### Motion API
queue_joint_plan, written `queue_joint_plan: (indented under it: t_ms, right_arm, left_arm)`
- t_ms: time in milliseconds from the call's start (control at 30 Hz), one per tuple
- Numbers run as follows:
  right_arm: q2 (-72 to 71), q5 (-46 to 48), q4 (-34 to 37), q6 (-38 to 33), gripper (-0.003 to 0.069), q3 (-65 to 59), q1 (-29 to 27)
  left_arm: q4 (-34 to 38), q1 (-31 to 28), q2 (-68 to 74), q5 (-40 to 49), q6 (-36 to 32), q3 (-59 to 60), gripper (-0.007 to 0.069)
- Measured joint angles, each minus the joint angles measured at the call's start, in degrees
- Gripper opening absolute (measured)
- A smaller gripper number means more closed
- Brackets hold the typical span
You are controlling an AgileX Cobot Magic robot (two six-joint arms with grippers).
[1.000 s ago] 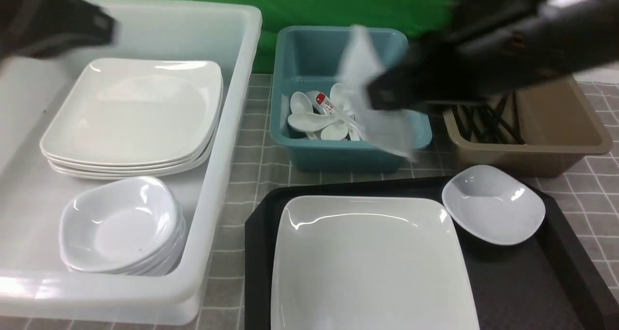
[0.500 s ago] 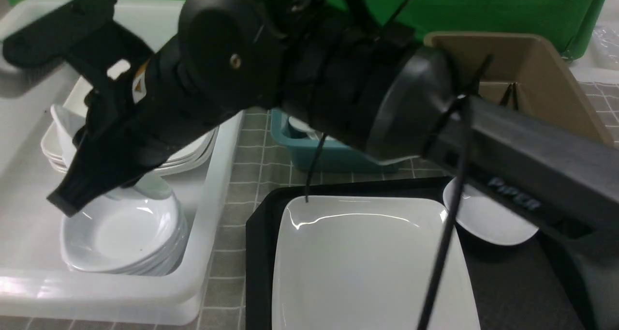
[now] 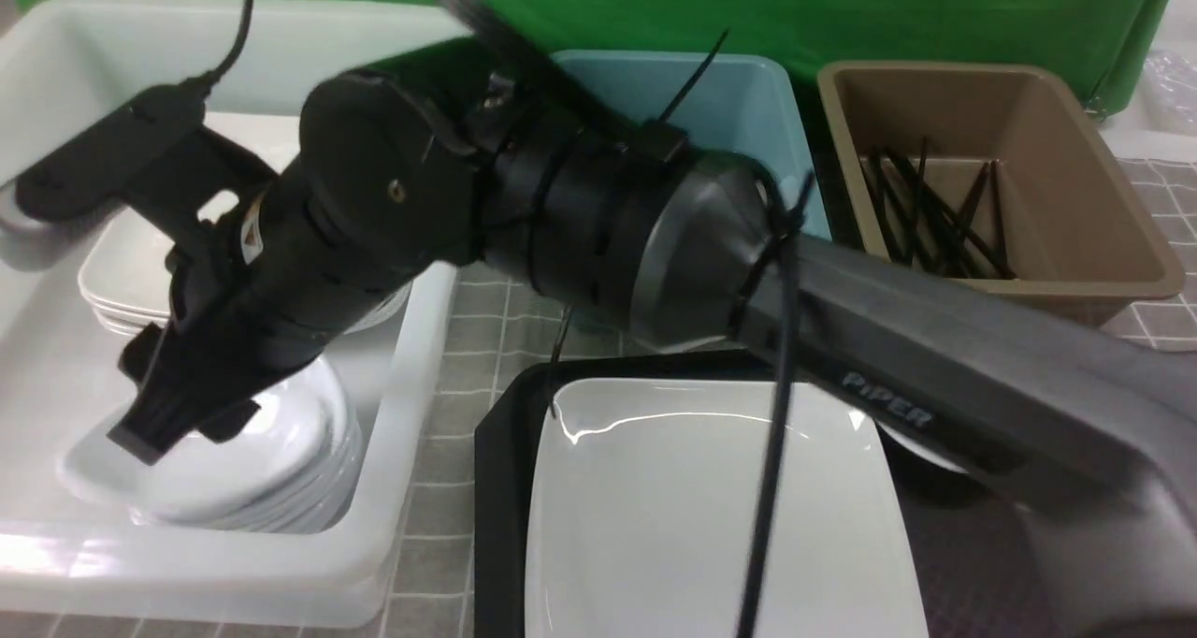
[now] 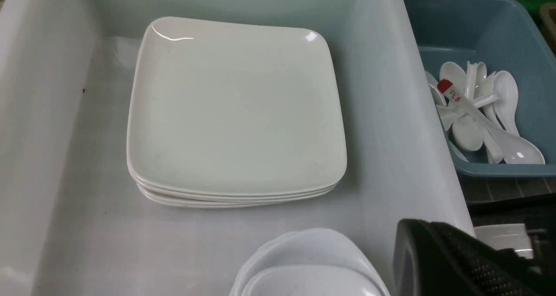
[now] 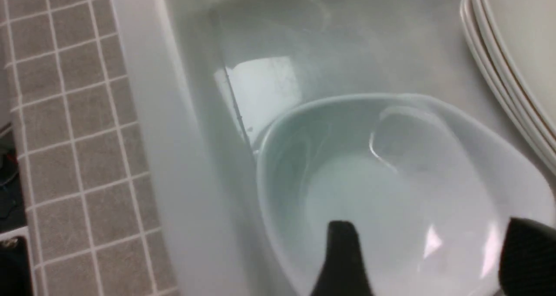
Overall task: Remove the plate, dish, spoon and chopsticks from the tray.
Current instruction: Use the right arm to grab a small plate from the dinner plate
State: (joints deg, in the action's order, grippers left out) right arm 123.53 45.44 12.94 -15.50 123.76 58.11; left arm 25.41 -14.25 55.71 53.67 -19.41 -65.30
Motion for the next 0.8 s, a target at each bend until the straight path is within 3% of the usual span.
queue_joint_plan:
  t_ms: [200,367,433,500,600,633,733,800]
  right_arm:
    - [-6.94,6.64,-2.90,0.19,0.0566,0.14,0.00]
    - [-11.89,17.93,-17.96,5.71,0.0451,0.24,-0.46]
    - [-15.16,21.42,-27.06,8.85,0.0235,-1.38,-2.70]
    - [-18.84,21.46,-29.29,10.23,0.0090,-4.33,-5.70]
    - [-24.73,21.46,-29.80,10.63,0.0038,-10.35,-10.92]
    - [-24.73,21.46,-29.79,10.63,0.0038,-10.92,-11.34]
    - [-32.87,21.41,-29.75,11.05,0.0031,-23.52,-19.71]
    - [-35.60,21.24,-29.08,11.12,0.0038,-29.91,-23.80]
  left_arm:
    - [1.25,0.00,0.00,-0.52,-0.23,0.00,0.0009]
    - [6.54,3.99,0.14,-0.11,-4.51,0.00,0.0009]
    - [9.70,9.81,0.74,-0.11,-5.83,0.00,0.0009]
    - [10.48,15.56,1.80,-0.11,-6.44,0.00,0.0009]
    - [8.43,26.82,5.23,-1.57,-5.81,0.00,0.0009]
    - [8.43,26.82,5.23,-1.57,-5.81,0.00,0.0009]
    - [4.00,39.60,11.17,-3.43,-2.57,0.00,0.0009]
    - [2.74,43.99,13.75,-4.41,-1.07,0.00,0.0009]
